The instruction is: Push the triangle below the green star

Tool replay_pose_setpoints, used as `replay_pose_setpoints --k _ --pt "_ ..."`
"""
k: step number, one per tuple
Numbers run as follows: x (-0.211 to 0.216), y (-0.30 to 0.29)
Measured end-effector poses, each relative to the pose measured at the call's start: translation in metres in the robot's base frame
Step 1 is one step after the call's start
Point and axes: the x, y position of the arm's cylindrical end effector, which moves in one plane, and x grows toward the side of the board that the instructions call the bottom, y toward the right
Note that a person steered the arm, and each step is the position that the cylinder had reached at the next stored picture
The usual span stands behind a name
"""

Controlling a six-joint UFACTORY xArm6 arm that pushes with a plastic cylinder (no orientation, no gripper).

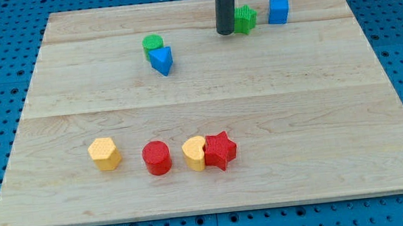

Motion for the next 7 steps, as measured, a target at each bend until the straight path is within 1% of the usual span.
replay_pose_setpoints --k 1,2,3,4,5,6,7 --pt "-0.003 0.017" --pt "-0.005 0.020" --pt "0.052 -0.022" --pt "0.120 -0.067" --pt "0.133 -0.129" --pt "0.114 -0.149" --pt "0.084 -0.149"
